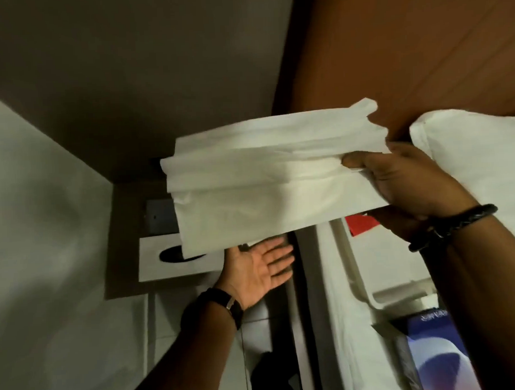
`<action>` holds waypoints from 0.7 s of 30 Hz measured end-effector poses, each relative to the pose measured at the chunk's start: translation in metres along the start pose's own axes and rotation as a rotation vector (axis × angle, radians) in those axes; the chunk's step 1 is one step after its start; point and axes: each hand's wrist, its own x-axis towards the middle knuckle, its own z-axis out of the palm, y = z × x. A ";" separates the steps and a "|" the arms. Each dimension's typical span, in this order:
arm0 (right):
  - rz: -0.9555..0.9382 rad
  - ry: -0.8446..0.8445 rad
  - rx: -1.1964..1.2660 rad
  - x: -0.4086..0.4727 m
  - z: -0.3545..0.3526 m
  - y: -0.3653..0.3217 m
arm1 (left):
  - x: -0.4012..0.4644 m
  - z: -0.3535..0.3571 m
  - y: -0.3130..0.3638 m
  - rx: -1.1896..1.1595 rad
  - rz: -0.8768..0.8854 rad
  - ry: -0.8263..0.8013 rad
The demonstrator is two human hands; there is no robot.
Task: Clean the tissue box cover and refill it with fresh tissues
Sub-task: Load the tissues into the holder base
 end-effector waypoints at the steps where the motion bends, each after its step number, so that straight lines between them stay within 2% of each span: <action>1: 0.001 -0.008 0.014 0.007 0.018 -0.001 | -0.007 -0.006 0.020 -0.043 0.019 -0.066; 5: 0.046 0.054 0.010 0.035 0.073 0.005 | -0.044 -0.041 0.111 -0.160 0.161 -0.242; 11: 0.184 0.057 0.034 0.065 0.133 0.035 | -0.087 -0.079 0.201 0.118 0.336 -0.301; 14: 0.286 0.116 -0.035 0.083 0.154 0.065 | -0.078 -0.105 0.207 0.220 0.290 -0.226; 18: 0.502 0.105 -0.097 0.108 0.178 0.112 | -0.058 -0.136 0.204 0.386 0.259 -0.040; 21: 0.606 0.054 -0.086 0.129 0.192 0.151 | -0.040 -0.158 0.198 0.376 0.297 0.122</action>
